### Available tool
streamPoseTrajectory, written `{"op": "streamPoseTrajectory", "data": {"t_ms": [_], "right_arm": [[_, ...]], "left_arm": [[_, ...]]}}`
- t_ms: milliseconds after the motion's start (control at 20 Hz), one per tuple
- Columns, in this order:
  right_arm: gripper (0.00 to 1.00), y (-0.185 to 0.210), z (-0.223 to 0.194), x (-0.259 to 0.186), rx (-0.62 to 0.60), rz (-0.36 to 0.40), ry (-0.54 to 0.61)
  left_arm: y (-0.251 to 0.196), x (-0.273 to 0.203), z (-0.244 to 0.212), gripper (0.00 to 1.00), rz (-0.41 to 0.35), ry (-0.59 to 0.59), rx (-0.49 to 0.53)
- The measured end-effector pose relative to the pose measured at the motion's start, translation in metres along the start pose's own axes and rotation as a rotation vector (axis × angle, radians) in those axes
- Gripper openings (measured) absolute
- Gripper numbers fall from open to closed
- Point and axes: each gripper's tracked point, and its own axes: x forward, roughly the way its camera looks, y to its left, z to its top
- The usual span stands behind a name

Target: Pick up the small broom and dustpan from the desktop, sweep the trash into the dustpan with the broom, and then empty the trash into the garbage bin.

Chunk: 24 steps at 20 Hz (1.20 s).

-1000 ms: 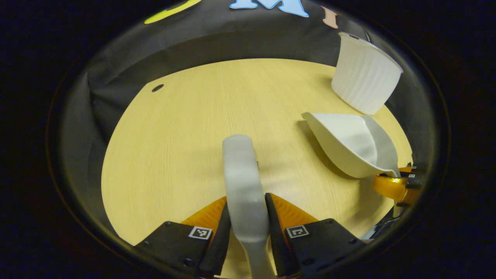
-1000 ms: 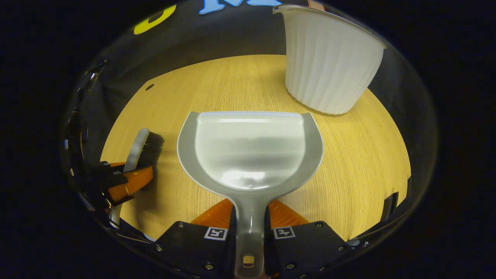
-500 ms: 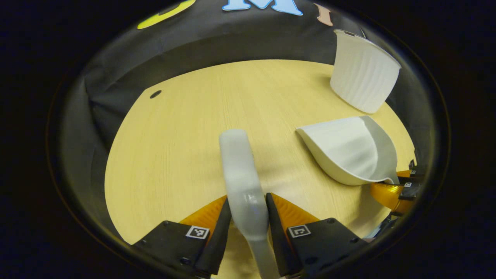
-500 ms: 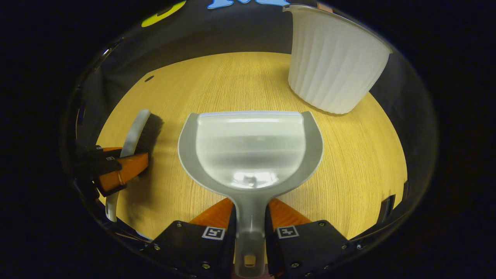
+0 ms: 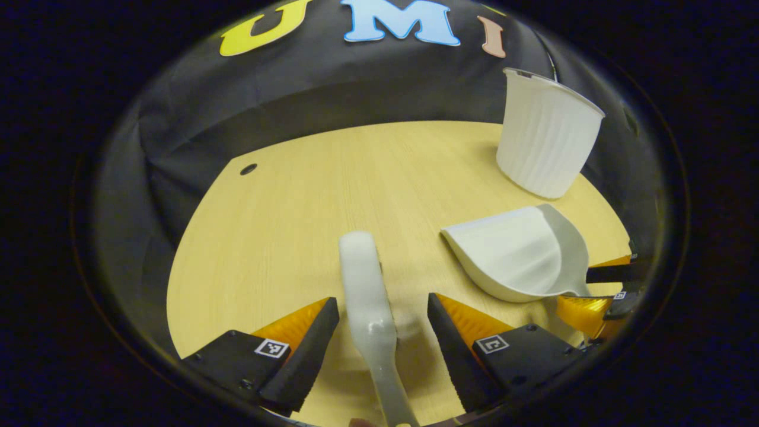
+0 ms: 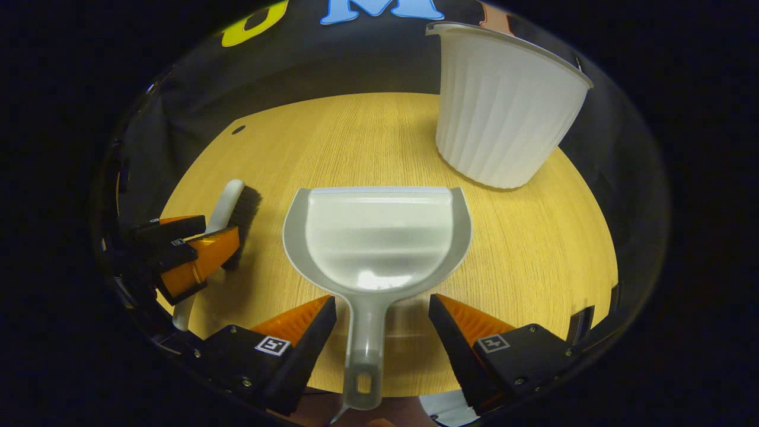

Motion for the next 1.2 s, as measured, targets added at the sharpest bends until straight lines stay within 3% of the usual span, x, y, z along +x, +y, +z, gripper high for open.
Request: {"op": "streamPoseTrajectory", "data": {"t_ms": [200, 500, 600, 700, 900, 1200], "right_arm": [[0.98, -0.016, 0.032, -0.033, -0.029, 0.015, -0.121], [0.98, -0.048, 0.116, -0.102, -0.156, -0.018, -0.525], [0.98, -0.052, 0.141, -0.127, -0.199, -0.031, -0.655], [0.98, -0.052, 0.159, -0.15, -0.22, -0.039, -0.756], [0.98, -0.046, 0.182, -0.174, -0.205, -0.053, -0.905], [0.98, -0.044, 0.192, -0.185, -0.182, -0.1, -0.924]], "left_arm": [[0.0, -0.024, 0.037, 0.98, 0.033, -0.179, -0.038], [-0.01, -0.094, 0.113, 1.0, 0.095, -0.508, -0.091], [-0.02, -0.123, 0.131, 0.94, 0.109, -0.599, -0.085], [-0.031, -0.14, 0.146, 1.0, 0.106, -0.66, -0.073], [-0.036, -0.167, 0.161, 1.0, 0.095, -0.721, -0.066], [-0.027, -0.184, 0.176, 1.0, 0.075, -0.772, -0.04]]}}
